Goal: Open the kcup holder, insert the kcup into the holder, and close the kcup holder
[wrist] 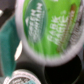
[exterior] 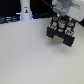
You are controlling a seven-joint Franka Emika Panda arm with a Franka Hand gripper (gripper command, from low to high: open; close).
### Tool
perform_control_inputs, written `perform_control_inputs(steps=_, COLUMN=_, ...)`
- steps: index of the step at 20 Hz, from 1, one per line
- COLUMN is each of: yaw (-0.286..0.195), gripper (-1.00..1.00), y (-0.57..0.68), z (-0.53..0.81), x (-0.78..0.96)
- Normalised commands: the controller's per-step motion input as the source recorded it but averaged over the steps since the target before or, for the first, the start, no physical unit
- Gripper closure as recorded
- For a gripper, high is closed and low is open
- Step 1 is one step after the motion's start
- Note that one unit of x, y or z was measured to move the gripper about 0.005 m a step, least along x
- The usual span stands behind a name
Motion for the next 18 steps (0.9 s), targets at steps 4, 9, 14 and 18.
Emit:
perform_control_inputs(steps=4, yaw=0.097, gripper=-1.0, y=0.0, z=0.41, x=0.21)
perform_control_inputs(steps=9, yaw=0.114, gripper=-1.0, y=-0.22, z=0.49, x=0.3)
perform_control_inputs(steps=14, yaw=0.112, gripper=-1.0, y=-0.37, z=0.39, x=0.39)
perform_control_inputs(steps=18, yaw=0.064, gripper=-1.0, y=-0.44, z=0.3, x=0.48)
